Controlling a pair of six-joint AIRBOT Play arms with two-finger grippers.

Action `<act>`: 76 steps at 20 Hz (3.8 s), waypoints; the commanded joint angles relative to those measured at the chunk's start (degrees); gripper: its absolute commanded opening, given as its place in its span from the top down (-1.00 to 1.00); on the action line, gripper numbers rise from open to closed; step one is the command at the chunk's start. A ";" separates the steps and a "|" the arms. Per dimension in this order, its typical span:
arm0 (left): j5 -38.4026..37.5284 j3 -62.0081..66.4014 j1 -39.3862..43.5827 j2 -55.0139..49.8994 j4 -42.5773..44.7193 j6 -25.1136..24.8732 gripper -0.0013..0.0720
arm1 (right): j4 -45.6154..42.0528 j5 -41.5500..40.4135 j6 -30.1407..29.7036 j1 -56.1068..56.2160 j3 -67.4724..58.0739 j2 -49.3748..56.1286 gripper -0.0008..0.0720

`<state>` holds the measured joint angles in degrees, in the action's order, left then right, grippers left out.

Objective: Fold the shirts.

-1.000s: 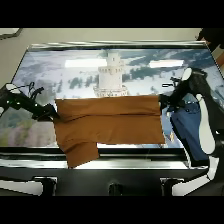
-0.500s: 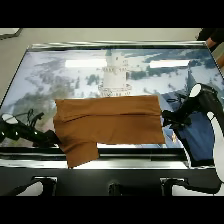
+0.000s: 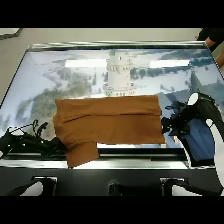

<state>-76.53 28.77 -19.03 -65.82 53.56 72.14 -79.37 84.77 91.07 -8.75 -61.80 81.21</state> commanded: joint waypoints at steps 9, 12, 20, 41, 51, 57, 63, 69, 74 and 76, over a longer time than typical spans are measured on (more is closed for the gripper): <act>1.99 -0.63 4.35 0.90 -1.53 -1.95 0.88 | -3.28 -1.95 1.16 -0.04 3.30 -0.61 -0.34; 2.01 -0.61 4.35 2.27 -1.51 -2.80 0.88 | -0.61 -4.87 0.83 -0.04 6.93 -0.37 -0.49; 1.97 -0.07 4.35 4.52 -1.49 -3.04 0.89 | 6.08 -8.63 1.27 -0.04 9.55 3.08 0.84; -2.86 61.55 7.58 -39.19 6.21 3.54 0.89 | 9.70 -17.62 6.32 4.20 -35.65 28.55 0.84; -10.82 66.01 5.53 -37.05 5.33 3.52 -0.58 | 9.90 -12.44 4.90 -0.50 -35.60 28.37 -0.91; -10.62 66.01 6.51 -31.82 4.11 3.50 -0.57 | 18.62 -8.98 4.92 0.13 -35.60 32.26 -0.66; -8.90 65.94 9.57 -30.86 -4.79 3.43 0.30 | 33.16 -3.17 -2.51 -0.02 -35.65 30.58 0.82; 4.98 56.76 26.75 -31.36 -8.81 2.89 0.89 | 35.15 2.34 -2.23 2.08 -35.65 17.35 0.84; 15.50 50.49 37.40 -35.89 -21.99 2.89 0.89 | 32.68 7.72 3.74 6.38 -35.65 5.90 0.84; 17.51 50.49 40.46 -38.49 -26.93 2.84 0.89 | 31.52 8.41 6.29 7.63 -35.65 1.25 0.84</act>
<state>-64.40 80.75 16.43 -101.32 35.24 75.05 -46.39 90.80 93.58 -3.05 -97.41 88.66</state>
